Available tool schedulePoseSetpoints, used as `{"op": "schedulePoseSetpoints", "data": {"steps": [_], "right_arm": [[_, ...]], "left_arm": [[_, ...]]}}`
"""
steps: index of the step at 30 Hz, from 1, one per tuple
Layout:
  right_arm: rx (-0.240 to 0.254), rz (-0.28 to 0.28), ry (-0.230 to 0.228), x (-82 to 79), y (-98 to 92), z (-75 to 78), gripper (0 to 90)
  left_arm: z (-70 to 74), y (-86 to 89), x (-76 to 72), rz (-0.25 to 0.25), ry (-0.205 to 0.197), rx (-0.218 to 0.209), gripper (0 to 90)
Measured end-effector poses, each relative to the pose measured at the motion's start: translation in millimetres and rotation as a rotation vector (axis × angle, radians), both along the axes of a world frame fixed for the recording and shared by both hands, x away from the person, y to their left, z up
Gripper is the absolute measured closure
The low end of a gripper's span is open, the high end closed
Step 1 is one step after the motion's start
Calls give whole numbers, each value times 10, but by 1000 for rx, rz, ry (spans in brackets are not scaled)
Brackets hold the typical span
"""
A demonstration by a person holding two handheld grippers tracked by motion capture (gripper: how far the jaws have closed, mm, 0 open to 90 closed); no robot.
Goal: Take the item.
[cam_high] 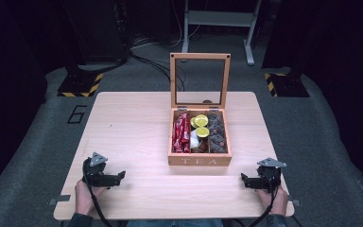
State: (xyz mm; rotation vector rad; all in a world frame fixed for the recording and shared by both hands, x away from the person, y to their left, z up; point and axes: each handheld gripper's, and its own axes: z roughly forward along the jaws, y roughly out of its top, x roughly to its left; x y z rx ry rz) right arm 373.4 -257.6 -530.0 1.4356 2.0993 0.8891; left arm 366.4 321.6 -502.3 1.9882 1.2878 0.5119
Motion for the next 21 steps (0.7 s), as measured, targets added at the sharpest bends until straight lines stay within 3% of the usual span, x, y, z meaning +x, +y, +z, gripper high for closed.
{"op": "schedulePoseSetpoints", "data": {"steps": [6, 21], "right_arm": [[-2, 4, 2, -1, 0, 0, 0], [1, 5, 2, 7, 5, 0, 0]], "left_arm": [[105, -86, 60, -32, 4, 5, 2], [401, -465, 266, -131, -31, 22, 3]]}}
